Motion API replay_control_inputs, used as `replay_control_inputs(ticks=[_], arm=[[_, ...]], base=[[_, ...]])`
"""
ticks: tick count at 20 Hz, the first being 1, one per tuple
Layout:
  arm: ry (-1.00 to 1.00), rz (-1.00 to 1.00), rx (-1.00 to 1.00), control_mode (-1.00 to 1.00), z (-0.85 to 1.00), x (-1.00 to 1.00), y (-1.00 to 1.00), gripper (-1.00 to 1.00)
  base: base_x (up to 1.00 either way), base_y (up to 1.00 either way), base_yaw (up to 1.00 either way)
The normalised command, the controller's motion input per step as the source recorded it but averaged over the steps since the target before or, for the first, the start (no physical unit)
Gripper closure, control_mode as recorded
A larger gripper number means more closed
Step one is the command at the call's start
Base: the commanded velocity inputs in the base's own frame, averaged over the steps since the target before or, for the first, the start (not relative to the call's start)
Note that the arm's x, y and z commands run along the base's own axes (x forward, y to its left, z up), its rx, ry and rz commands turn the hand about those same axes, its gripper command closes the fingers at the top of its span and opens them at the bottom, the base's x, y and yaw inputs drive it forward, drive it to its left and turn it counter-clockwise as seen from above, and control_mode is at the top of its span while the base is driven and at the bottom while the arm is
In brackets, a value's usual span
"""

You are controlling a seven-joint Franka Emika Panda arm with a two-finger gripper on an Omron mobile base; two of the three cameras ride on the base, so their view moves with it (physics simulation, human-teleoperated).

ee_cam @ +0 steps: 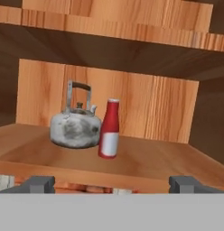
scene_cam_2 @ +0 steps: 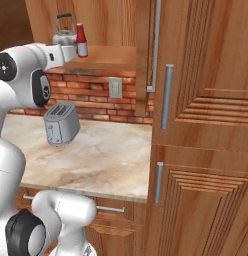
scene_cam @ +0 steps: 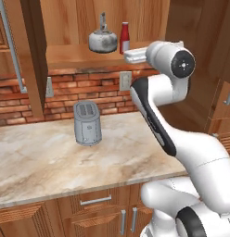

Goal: The dining table condiment station is running low on ketchup. Refill the condiment station by opening the cabinet and taking the ketchup from the cabinet and placing it on the dining table.

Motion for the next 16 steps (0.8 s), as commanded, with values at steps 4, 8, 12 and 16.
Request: replay_control_inputs(ticks=[4,8,12,16], arm=[[0.01,0.00,0.02,-1.00,0.02,0.60,0.35,-1.00],[0.00,0.01,0.15,-1.00,0.19,0.36,-0.02,-1.00],[0.09,0.00,0.21,-1.00,0.02,0.31,-0.41,-1.00],[0.03,0.00,0.14,-1.00,0.00,0.17,-0.28,-1.00]], base=[[0.00,0.00,0.00],[0.00,0.00,0.00],[0.00,0.00,0.00],[0.00,0.00,0.00]])
